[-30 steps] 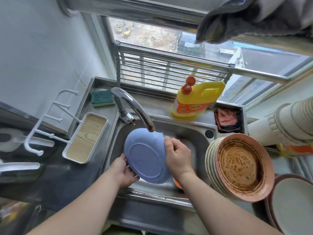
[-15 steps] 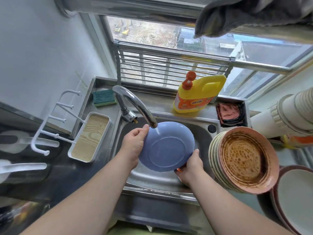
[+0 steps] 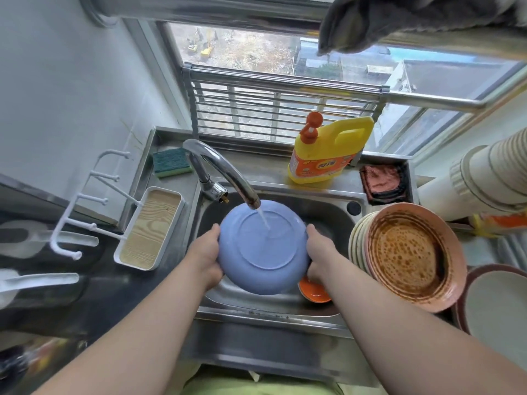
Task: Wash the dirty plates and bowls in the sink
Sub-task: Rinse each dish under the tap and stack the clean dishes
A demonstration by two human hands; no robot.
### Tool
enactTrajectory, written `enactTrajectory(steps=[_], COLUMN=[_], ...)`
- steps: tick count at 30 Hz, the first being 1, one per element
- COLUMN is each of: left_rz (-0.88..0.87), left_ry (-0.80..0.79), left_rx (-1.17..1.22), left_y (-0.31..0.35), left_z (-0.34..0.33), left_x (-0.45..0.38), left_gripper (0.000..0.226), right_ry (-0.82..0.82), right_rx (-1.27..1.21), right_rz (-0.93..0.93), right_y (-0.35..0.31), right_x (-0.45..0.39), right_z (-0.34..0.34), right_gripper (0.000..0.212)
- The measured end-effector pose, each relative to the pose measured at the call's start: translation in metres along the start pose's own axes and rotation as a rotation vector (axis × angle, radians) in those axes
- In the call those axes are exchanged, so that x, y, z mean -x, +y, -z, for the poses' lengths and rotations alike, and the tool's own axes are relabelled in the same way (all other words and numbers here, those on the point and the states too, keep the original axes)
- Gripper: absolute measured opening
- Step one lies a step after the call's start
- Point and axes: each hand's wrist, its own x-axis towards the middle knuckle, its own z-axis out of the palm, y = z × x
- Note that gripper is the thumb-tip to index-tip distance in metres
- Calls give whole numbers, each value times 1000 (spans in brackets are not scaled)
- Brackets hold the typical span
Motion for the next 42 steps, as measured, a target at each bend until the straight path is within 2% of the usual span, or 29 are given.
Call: enactTrajectory(steps=[3, 5, 6, 9, 12, 15, 18, 19, 21, 23, 26, 28, 31, 34, 37, 40, 42], left_rz=[77, 123, 136, 271, 367, 314, 183, 135, 56, -18, -87, -132, -188, -198, -173, -96, -14], left_ry=[95, 128, 138, 48, -64, -101, -31, 15, 57, 22, -10, -21, -38, -28, 8, 15, -37], left_rx=[53, 23, 4, -10, 219, 371, 334, 343, 364, 316, 224, 173, 86, 64, 34, 14, -8], left_y=[-7, -11, -14, -17, -17, -16, -11, -10, -5, 0, 7, 12, 14, 10, 2, -8, -13], left_z=[18, 23, 26, 35, 35, 28, 22, 21, 21, 23, 29, 34, 43, 49, 48, 42, 31], left_x=[-1, 3, 2, -6, -9, 1, 10, 11, 13, 18, 26, 31, 35, 38, 32, 24, 23], left_gripper=[38, 35, 35, 58, 76, 68, 35, 39, 67, 84, 85, 87, 87, 85, 66, 39, 40], right_ry=[-88, -135, -153, -119, -122, -123, -146, -153, -187, -254, -343, -358, -342, -293, -224, -155, -86], right_rx=[20, 82, 132, 280, 372, 381, 255, 217, 217, 232, 320, 363, 265, 239, 239, 369, 508], right_rz=[11, 72, 123, 343, 464, 529, 452, 403, 344, 219, 38, -17, -43, -5, 159, 326, 429], right_y=[-5, -14, -19, -27, -29, -27, -17, -13, -2, 9, 20, 25, 28, 18, 10, 1, -5], right_x=[-15, 3, 16, 30, 37, 34, 25, 21, 10, -2, -7, -5, -2, 3, 2, 5, 6], right_z=[-19, -32, -38, -49, -49, -42, -32, -30, -25, -21, -23, -28, -42, -52, -51, -39, -26], right_gripper=[48, 12, 7, 16, 23, 35, 27, 19, 8, 33, 38, 31, 27, 38, 42, 44, 47])
